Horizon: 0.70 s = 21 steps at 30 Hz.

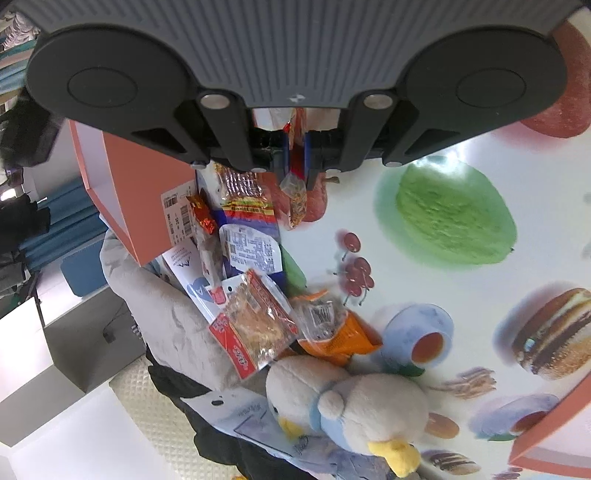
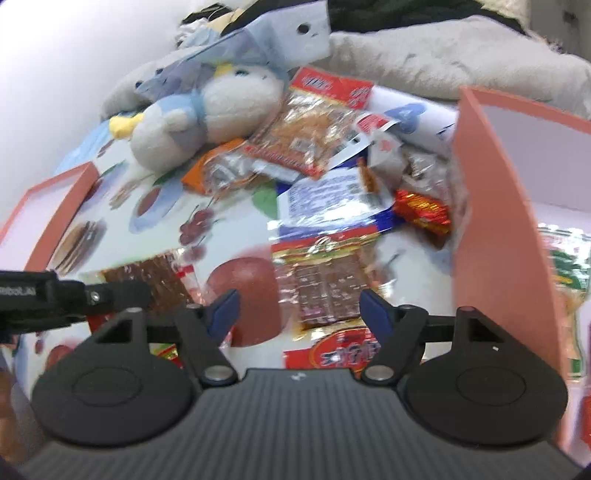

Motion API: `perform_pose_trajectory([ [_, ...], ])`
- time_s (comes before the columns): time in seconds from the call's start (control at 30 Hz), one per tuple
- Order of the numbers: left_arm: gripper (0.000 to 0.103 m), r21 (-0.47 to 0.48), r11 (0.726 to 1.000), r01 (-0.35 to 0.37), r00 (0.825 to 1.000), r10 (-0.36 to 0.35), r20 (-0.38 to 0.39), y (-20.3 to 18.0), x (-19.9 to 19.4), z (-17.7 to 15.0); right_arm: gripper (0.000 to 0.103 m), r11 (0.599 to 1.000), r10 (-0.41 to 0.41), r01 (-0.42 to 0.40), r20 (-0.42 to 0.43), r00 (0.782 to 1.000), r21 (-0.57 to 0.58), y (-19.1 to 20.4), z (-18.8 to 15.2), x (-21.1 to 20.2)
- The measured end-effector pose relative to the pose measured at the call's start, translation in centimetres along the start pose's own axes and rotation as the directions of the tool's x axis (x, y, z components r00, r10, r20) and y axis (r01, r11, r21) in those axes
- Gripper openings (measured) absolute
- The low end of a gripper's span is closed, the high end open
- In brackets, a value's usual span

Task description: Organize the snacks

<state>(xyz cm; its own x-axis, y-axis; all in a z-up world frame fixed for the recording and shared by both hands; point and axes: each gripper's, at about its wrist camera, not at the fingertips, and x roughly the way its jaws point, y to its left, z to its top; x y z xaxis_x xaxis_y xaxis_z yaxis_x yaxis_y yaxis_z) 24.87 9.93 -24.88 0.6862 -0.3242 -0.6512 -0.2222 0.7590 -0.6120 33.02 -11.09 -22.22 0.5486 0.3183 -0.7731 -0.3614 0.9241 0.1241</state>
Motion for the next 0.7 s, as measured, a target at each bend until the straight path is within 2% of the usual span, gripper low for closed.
perform_pose_trajectory([
  [0.07, 0.008, 0.001, 1.0, -0.002, 1.0, 0.002, 0.005, 0.2, -0.4, -0.1, 0.076, 0.998, -0.05, 0.05, -0.015, 0.999, -0.033, 0.4, 0.0, 1.0],
  [0.13, 0.008, 0.002, 1.0, -0.001, 1.0, 0.001, 0.006, 0.2, -0.6, -0.1, 0.086, 0.996, -0.078, 0.077, -0.012, 0.997, -0.052, 0.4, 0.0, 1.8],
  [0.27, 0.008, 0.017, 1.0, -0.005, 1.0, 0.005, 0.004, 0.4, -0.9, -0.3, 0.086, 0.998, -0.068, 0.068, 0.012, 0.998, -0.014, -0.1, 0.5, 2.1],
  [0.37, 0.008, 0.016, 1.0, -0.005, 1.0, 0.005, 0.001, 0.6, -0.9, -0.5, 0.086, 0.994, -0.102, 0.103, 0.024, 0.995, -0.036, -0.1, 0.9, 2.7],
  [0.47, 0.008, 0.011, 1.0, -0.002, 1.0, 0.002, 0.001, 0.8, -0.9, -0.5, 0.086, 0.993, -0.119, 0.119, -0.016, 0.993, -0.017, -0.7, 0.8, 4.1],
  [0.57, 0.008, 0.016, 1.0, -0.004, 1.0, 0.004, 0.003, 0.8, -1.1, -0.4, 0.088, 0.993, -0.113, 0.112, -0.013, 0.994, -0.038, -0.5, 0.3, 4.3],
  [0.7, 0.008, 0.013, 1.0, -0.008, 1.0, 0.008, 0.004, 0.9, -1.1, -0.4, 0.08, 0.994, -0.097, 0.097, -0.008, 0.995, -0.058, 0.1, -0.5, 3.9],
])
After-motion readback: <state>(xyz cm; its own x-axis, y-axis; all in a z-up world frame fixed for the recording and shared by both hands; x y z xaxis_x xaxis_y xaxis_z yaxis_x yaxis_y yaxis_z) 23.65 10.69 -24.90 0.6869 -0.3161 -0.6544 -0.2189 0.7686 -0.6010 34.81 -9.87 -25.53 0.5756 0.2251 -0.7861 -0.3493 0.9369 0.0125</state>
